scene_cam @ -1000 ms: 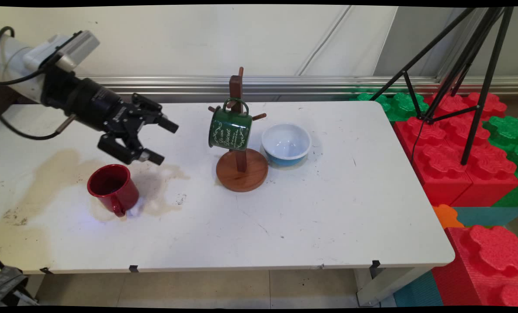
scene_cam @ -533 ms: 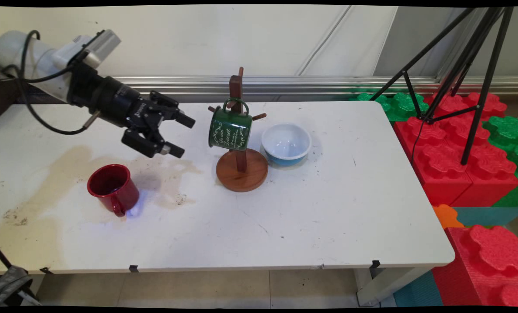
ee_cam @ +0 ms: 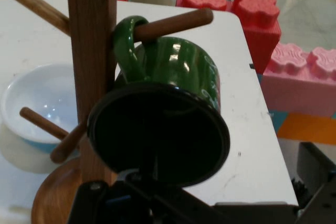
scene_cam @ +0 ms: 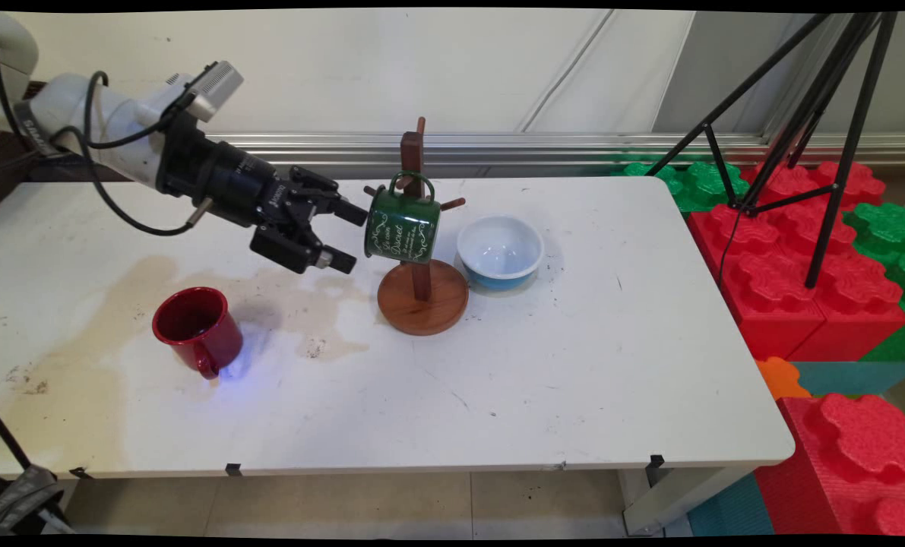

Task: Pick up the green mug from the rack, then place the picked object on the table

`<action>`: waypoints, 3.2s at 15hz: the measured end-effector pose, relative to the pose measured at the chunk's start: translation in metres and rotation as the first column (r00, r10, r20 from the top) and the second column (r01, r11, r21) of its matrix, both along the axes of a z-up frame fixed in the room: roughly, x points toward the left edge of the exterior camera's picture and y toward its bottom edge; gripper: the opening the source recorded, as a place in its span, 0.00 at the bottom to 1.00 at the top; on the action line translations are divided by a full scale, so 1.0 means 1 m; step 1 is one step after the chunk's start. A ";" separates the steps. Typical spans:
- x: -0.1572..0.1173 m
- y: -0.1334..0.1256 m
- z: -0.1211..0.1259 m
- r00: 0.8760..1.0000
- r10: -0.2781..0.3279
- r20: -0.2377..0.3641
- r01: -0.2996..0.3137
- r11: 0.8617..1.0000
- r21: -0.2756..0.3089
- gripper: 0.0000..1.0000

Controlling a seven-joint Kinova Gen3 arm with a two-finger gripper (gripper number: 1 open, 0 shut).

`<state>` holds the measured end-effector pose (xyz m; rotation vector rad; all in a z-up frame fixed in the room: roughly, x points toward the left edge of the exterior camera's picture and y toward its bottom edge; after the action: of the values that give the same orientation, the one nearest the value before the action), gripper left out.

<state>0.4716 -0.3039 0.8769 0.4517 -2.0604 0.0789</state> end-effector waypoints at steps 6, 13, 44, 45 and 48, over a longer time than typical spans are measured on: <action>-0.007 -0.002 -0.017 0.996 0.046 -0.071 -0.044 0.998 0.035 1.00; -0.010 -0.003 -0.031 0.988 0.078 -0.131 -0.072 0.996 0.054 1.00; -0.007 0.012 -0.032 0.974 0.045 -0.221 -0.031 0.997 0.067 0.00; -0.007 0.015 -0.030 0.974 0.036 -0.224 -0.021 0.997 0.068 0.00; -0.007 0.022 -0.025 0.973 0.011 -0.231 0.006 0.997 0.072 0.00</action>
<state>0.4642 -0.2821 0.8521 0.4850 -1.8379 -0.0458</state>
